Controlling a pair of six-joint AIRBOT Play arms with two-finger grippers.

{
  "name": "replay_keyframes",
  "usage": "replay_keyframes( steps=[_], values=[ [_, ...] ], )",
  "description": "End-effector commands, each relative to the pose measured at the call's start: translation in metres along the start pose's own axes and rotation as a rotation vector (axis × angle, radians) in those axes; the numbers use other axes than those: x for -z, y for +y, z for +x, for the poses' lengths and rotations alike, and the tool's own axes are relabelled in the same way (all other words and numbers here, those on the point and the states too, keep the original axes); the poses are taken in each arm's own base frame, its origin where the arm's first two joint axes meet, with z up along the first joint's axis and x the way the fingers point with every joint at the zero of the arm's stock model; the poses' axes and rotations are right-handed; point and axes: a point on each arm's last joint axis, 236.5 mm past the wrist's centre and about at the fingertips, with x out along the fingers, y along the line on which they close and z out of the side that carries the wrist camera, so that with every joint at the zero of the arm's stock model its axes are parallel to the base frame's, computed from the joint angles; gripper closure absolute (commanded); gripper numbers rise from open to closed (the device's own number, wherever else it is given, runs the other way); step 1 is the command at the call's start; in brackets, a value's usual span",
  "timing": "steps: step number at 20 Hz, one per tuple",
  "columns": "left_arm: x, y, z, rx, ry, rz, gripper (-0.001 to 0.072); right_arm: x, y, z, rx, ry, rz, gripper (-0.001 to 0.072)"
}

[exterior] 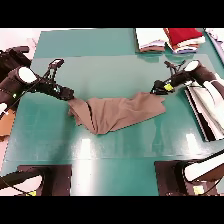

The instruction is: Fold the shirts.

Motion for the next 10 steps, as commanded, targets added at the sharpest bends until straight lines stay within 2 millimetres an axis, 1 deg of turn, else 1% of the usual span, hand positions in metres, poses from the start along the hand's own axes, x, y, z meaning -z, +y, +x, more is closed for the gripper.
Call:
replay_keyframes(
  steps=[1, 2, 3, 4, 5, 6, 7, 8, 9, 10],
  values=[
    [0.004, -0.001, 0.000, 0.006, 0.017, -0.001, 0.0682, -0.008, 0.008, 0.007, 0.048, 0.007, -0.080, 0.0651],
    [0.005, -0.001, 0.000, 0.006, 0.020, 0.000, 0.0682, -0.016, 0.009, -0.001, 0.074, -0.030, -0.107, 0.0692],
    [0.004, -0.001, -0.001, 0.005, 0.019, 0.000, 0.0683, -0.026, 0.012, -0.013, 0.092, -0.076, -0.129, 0.0693],
    [0.002, -0.002, -0.003, 0.002, 0.008, 0.003, 0.0683, -0.036, 0.018, -0.030, 0.109, -0.129, -0.154, 0.0693],
    [-0.005, -0.003, -0.012, -0.007, -0.032, 0.011, 0.0683, -0.044, 0.026, -0.053, 0.129, -0.186, -0.186, 0.0693],
    [-0.017, -0.003, -0.025, -0.029, -0.086, 0.012, 0.0683, -0.050, 0.037, -0.077, 0.141, -0.240, -0.216, 0.0693],
    [-0.032, -0.003, -0.050, -0.067, -0.163, 0.026, 0.0683, -0.055, 0.050, -0.108, 0.159, -0.303, -0.253, 0.0692],
    [-0.048, -0.004, -0.080, -0.110, -0.247, 0.048, 0.0684, -0.058, 0.064, -0.142, 0.182, -0.378, -0.292, 0.0693],
    [-0.064, -0.009, -0.121, -0.155, -0.348, 0.078, 0.0683, -0.057, 0.081, -0.177, 0.190, -0.453, -0.327, 0.0693],
    [-0.077, -0.015, -0.165, -0.202, -0.449, 0.110, 0.0683, -0.054, 0.103, -0.216, 0.191, -0.540, -0.364, 0.0692]
  ],
)
